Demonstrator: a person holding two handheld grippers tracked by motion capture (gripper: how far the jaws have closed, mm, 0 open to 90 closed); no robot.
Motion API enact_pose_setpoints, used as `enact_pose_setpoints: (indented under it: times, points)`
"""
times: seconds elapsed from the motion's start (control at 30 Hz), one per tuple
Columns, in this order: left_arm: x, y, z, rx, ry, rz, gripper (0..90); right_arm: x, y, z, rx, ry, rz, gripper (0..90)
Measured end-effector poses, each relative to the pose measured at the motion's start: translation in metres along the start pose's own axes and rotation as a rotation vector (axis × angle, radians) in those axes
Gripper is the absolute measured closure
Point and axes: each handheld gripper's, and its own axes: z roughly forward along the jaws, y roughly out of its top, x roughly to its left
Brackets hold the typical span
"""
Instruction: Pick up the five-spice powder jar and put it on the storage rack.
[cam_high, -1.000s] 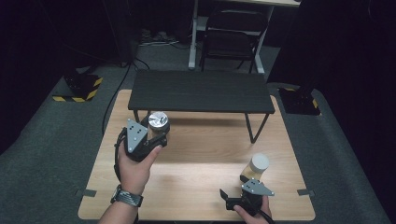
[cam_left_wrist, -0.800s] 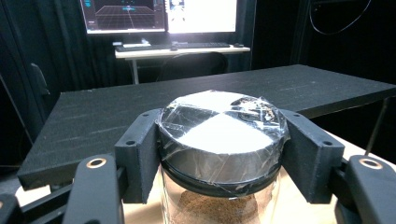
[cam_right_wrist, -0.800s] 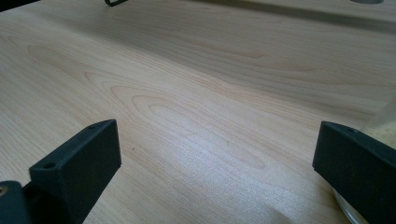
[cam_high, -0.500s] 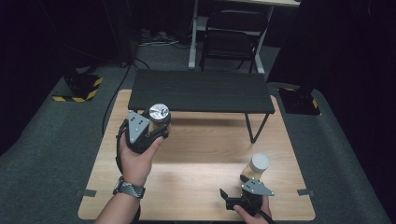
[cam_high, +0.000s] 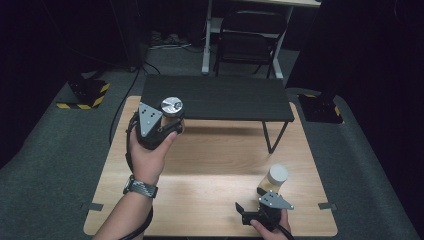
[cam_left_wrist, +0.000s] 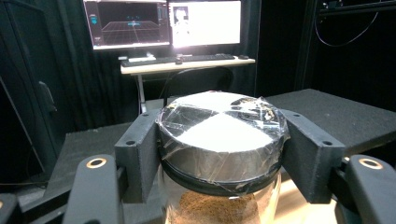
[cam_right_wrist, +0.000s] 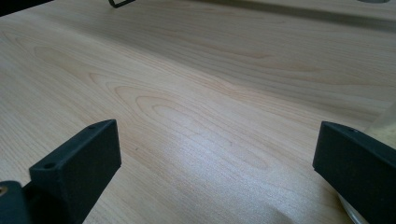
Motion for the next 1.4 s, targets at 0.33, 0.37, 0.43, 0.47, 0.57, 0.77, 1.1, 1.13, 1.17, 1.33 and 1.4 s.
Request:
enact_pose_setpoints:
  times: [0.33,0.37,0.43,0.47,0.57,0.77,1.1,1.13,1.17,1.33,1.4]
  points:
    - [-0.002,0.009,0.019,-0.001,-0.001,0.005,35.0,-0.002,-0.001,0.000,-0.005,0.006,0.010,0.9]
    - [-0.001,0.009,0.022,-0.005,0.003,0.006,35.0,-0.002,-0.001,0.000,-0.005,0.006,0.010,0.9]
    - [0.000,0.011,0.026,-0.003,0.001,-0.004,35.0,-0.002,-0.001,0.000,-0.007,0.008,0.006,0.9]
    - [0.001,0.012,0.029,0.000,0.001,-0.004,35.0,-0.002,-0.001,-0.001,-0.008,0.007,0.006,0.9]
    - [0.001,0.015,0.036,-0.001,0.004,0.001,35.0,-0.002,-0.002,-0.001,-0.010,0.010,0.005,0.9]
    - [0.003,0.022,0.050,-0.007,0.005,0.001,35.0,-0.003,-0.003,-0.002,-0.013,0.012,0.008,0.9]
    - [0.003,0.022,0.076,0.018,0.021,-0.021,35.0,-0.004,-0.003,-0.003,-0.013,0.015,0.014,0.9]
    - [0.003,0.022,0.076,0.018,0.021,-0.021,35.0,-0.004,-0.003,-0.003,-0.013,0.015,0.014,0.9]
    - [0.003,0.021,0.078,0.020,0.023,-0.021,35.0,-0.004,-0.003,-0.003,-0.014,0.015,0.014,0.9]
    - [0.002,0.019,0.088,0.027,0.028,-0.015,35.0,-0.004,-0.003,-0.003,-0.012,0.017,0.011,0.9]
    - [0.002,0.019,0.092,0.032,0.030,-0.011,35.0,-0.005,-0.003,-0.003,-0.012,0.019,0.012,0.9]
